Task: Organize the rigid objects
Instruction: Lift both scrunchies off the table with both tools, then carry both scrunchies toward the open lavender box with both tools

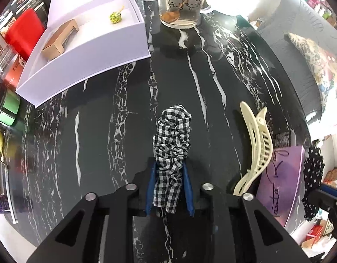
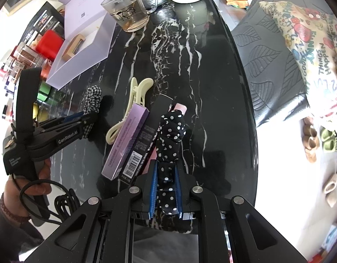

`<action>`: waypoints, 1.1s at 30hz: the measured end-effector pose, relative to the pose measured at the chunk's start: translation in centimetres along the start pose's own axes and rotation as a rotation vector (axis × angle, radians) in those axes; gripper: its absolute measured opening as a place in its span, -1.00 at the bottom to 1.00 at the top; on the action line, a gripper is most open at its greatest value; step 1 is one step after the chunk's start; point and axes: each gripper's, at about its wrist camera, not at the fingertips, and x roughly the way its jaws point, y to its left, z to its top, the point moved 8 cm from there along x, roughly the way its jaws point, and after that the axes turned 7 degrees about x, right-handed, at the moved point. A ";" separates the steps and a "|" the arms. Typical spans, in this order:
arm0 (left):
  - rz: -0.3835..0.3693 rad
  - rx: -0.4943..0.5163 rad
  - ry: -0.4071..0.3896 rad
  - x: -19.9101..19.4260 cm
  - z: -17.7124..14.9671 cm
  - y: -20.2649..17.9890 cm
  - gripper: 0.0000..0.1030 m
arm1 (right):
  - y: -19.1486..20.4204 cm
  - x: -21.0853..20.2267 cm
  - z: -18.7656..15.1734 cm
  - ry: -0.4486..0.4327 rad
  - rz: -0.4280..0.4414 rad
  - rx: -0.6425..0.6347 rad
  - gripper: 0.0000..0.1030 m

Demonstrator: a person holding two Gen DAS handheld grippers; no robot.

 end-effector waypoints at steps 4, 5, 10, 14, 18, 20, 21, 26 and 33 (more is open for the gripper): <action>0.006 -0.058 0.043 1.0 0.0 1.2 0.56 | -0.1 0.1 0.0 0.001 -0.003 0.006 -0.71; 0.007 -0.060 0.019 1.0 0.1 1.4 0.56 | -0.1 0.0 0.1 0.000 -0.003 0.007 -0.71; 0.000 0.012 -0.057 0.3 0.1 0.6 -0.37 | -0.1 0.0 0.0 -0.003 -0.002 0.010 -0.71; -0.022 0.054 -0.044 0.2 -0.1 -0.5 -0.60 | -0.2 0.0 -0.1 -0.001 -0.002 0.013 -0.71; -0.046 0.053 -0.034 -0.4 -0.7 -1.0 -0.60 | -0.2 -0.5 0.0 -0.011 -0.002 0.017 -0.71; -0.049 0.060 -0.037 -1.2 -1.2 -1.0 -0.60 | -0.2 -0.7 0.0 -0.017 0.000 0.021 -0.71; -0.051 0.064 -0.038 -1.6 -1.3 -1.1 -0.60 | -0.2 -1.0 0.1 -0.022 0.001 0.024 -0.71; -0.071 0.060 -0.046 -4.1 -1.5 -1.2 -0.60 | 0.1 -2.1 0.1 -0.047 0.009 0.021 -0.71; -0.055 0.039 -0.080 -7.9 -2.0 -0.4 -0.60 | 1.9 -4.2 0.3 -0.088 0.036 -0.031 -0.71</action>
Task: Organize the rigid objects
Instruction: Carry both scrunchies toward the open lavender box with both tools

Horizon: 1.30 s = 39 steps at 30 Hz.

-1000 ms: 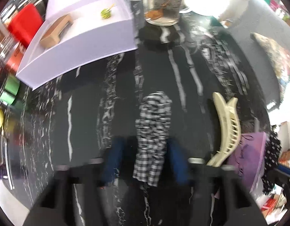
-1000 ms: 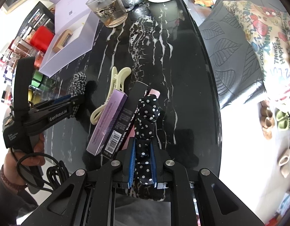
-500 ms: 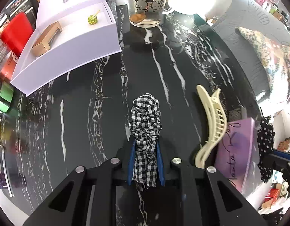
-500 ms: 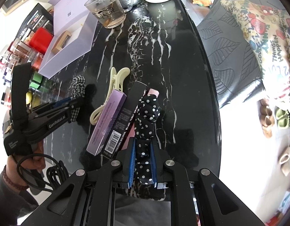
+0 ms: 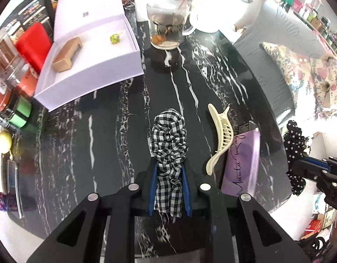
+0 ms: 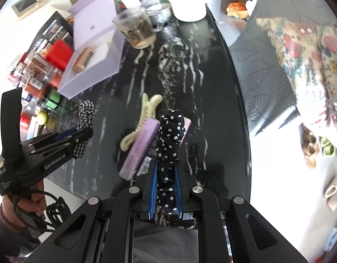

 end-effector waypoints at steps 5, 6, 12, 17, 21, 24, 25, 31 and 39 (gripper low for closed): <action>0.027 -0.025 -0.029 -2.6 -0.4 0.8 -0.60 | 2.0 -1.2 0.1 -0.016 0.033 -0.068 -0.71; 0.029 -0.035 -0.034 -3.0 -0.5 0.9 -0.60 | 2.3 -1.3 0.0 -0.017 0.039 -0.079 -0.71; 0.062 -0.104 -0.067 -5.5 -1.8 2.0 -0.60 | 4.6 -1.8 -0.3 -0.018 0.078 -0.162 -0.71; 0.090 -0.180 -0.083 -7.2 -3.3 3.3 -0.60 | 6.8 -1.9 -0.5 -0.013 0.127 -0.222 -0.71; 0.101 -0.214 -0.093 -8.2 -4.0 4.4 -0.60 | 8.2 -1.3 -1.2 0.012 0.145 -0.257 -0.71; 0.111 -0.214 -0.096 -8.7 -4.2 5.5 -0.60 | 9.4 -0.9 -1.6 0.028 0.149 -0.274 -0.71; 0.114 -0.213 -0.096 -8.8 -4.3 5.9 -0.60 | 9.8 -0.8 -1.6 0.030 0.149 -0.279 -0.71; 0.107 -0.201 -0.087 -8.7 -4.2 8.4 -0.60 | 12.5 0.3 -1.1 0.042 0.150 -0.284 -0.71; 0.080 -0.176 -0.085 -8.2 -2.9 11.9 -0.60 | 16.4 1.9 0.2 0.039 0.132 -0.285 -0.71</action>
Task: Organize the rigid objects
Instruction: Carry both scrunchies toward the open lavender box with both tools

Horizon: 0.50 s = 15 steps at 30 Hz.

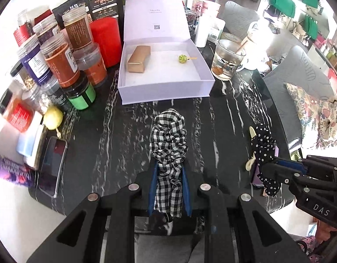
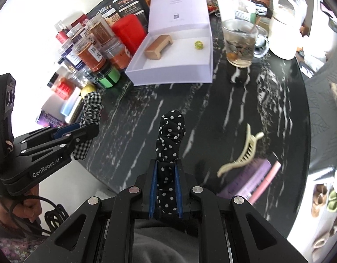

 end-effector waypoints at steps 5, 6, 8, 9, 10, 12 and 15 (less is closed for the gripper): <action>-0.012 0.011 -0.002 0.8 1.3 1.8 -0.60 | 1.4 1.3 1.7 -0.006 -0.007 0.016 -0.71; -0.015 0.015 -0.002 1.0 1.7 2.3 -0.60 | 1.6 1.5 2.1 -0.008 -0.008 0.020 -0.71; -0.020 0.023 -0.004 1.3 2.4 3.0 -0.60 | 2.1 2.0 2.8 -0.014 -0.010 0.030 -0.71; -0.022 0.028 -0.004 1.5 2.7 3.3 -0.60 | 2.3 2.2 3.2 -0.017 -0.011 0.036 -0.71; -0.024 0.036 -0.005 1.6 3.1 3.6 -0.60 | 2.4 2.4 3.5 -0.019 -0.012 0.040 -0.71; -0.028 0.046 -0.007 1.9 3.8 4.1 -0.60 | 2.7 2.8 4.3 -0.024 -0.017 0.050 -0.71; -0.040 0.059 -0.009 2.5 5.0 4.9 -0.60 | 3.0 3.4 5.4 -0.030 -0.026 0.064 -0.71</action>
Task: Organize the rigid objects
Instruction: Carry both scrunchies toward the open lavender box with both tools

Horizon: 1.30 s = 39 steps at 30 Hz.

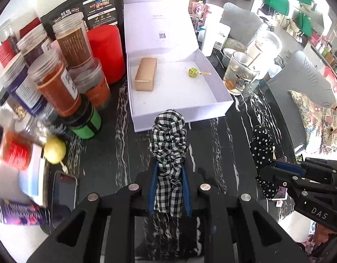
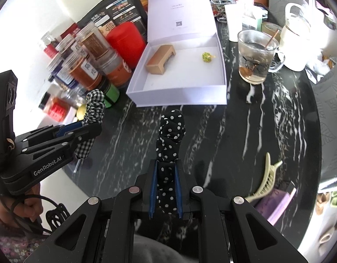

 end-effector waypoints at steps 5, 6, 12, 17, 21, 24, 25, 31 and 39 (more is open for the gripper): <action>-0.023 0.029 0.006 1.3 1.8 1.1 -0.60 | 0.2 1.2 1.8 -0.003 -0.023 0.029 -0.71; -0.028 0.032 0.007 1.6 2.1 1.2 -0.60 | 0.2 1.4 2.0 -0.003 -0.027 0.032 -0.71; -0.057 0.055 0.012 3.5 4.6 2.0 -0.60 | 0.0 2.7 4.4 -0.002 -0.056 0.059 -0.71; -0.062 0.070 0.007 5.1 7.2 2.9 -0.60 | -0.2 4.1 6.9 0.003 -0.074 0.072 -0.71; -0.063 0.078 0.002 6.5 9.3 3.7 -0.60 | -0.3 5.2 9.1 0.006 -0.087 0.076 -0.71; -0.073 0.077 0.007 7.7 10.7 4.2 -0.60 | -0.4 5.9 10.7 0.007 -0.094 0.084 -0.71; -0.076 0.074 0.010 8.2 11.2 4.5 -0.60 | -0.4 6.1 11.1 0.007 -0.096 0.087 -0.71; -0.077 0.068 0.022 10.5 13.4 5.9 -0.60 | -0.6 7.6 13.9 0.002 -0.112 0.100 -0.71; -0.072 0.091 0.016 13.6 15.6 7.0 -0.60 | -1.6 10.7 17.0 0.005 -0.132 0.099 -0.71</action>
